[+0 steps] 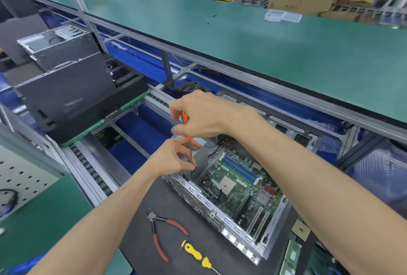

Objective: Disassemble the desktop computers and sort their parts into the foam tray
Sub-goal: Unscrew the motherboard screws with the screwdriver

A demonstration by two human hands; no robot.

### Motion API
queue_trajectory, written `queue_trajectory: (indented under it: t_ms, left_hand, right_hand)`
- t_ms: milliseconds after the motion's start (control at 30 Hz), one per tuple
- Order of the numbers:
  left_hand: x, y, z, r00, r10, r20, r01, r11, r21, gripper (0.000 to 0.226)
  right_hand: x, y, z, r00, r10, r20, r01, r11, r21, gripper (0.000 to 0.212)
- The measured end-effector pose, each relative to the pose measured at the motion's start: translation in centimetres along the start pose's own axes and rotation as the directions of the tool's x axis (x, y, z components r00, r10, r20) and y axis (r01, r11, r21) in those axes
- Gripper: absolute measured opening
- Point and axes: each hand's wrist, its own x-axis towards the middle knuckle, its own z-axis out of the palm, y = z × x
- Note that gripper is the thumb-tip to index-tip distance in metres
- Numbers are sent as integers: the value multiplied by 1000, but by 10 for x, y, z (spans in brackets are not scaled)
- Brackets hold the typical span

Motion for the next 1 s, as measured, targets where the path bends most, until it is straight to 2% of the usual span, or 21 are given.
queue_trajectory:
  t_ms: [67,133,167,300,367,400,467,533,567,667,733,767,833,867,900,967,1000]
  left_hand:
    - [0,-1,0,1000,-15,5,15,1000,-2,15]
    - [0,-1,0,1000,-18,8,18,1000,-1,13]
    - [0,-2,0,1000,-16,5,16,1000,-1,13]
    - [1,-4,0,1000,-10,11,10,999,-36,15]
    - [1,-5,-1,1000,-25,9,25,999,-44,16]
    - [1,-5,0,999,-41,3,41,998,-55,17]
    - [0,-6,1,998,-68,2,68,994,-86,23]
    - [1,-6,1,997,-71,5,71,995,-77,23]
    - [1,-6,1,998,-63,6,64,996,-61,18]
    - [1,-4,0,999,-39,16,39,999,-17,17]
    - [1,-3,0,1000,-31,7,31,999,-17,18]
    - [1,-3,1,999,-35,0,35,999,-31,19]
    - [0,-2,1,999,-46,1,46,996,-70,21]
    - [-1,-2,1,999,-52,8,52,995,-81,23]
    - [-1,-1,1,998,-58,11,58,995,-85,25]
    - [-2,1,1,998,-60,1,60,996,-67,20]
    - [-2,1,1,999,-51,-1,51,998,-41,18]
  right_hand:
    - [3,-1,4,994,79,-82,-92,980,-176,35]
    - [7,-1,8,995,41,-95,-57,983,-174,21]
    - [7,-1,7,998,10,-66,-18,992,-124,9]
    - [1,3,4,998,-53,26,46,971,233,39]
    - [-1,3,8,999,-31,-35,39,958,286,29]
    - [0,4,11,997,5,-81,16,968,249,23]
    - [3,2,18,985,51,-163,-43,998,51,30]
    - [9,1,24,980,10,-198,-18,999,-38,18]
    - [9,0,22,985,-18,-174,18,1000,1,9]
    - [4,3,11,999,-35,-23,40,976,216,33]
    - [2,5,7,999,-34,-22,37,978,204,27]
    - [3,5,9,998,-7,-64,14,994,111,19]
    - [5,2,12,984,70,-162,-98,981,-170,37]
    - [6,0,14,981,80,-180,-121,964,-235,38]
    - [7,-2,16,982,60,-181,-103,966,-236,31]
    - [9,-3,15,994,11,-109,-23,994,-110,9]
    - [7,-3,12,998,-5,-59,5,1000,-6,14]
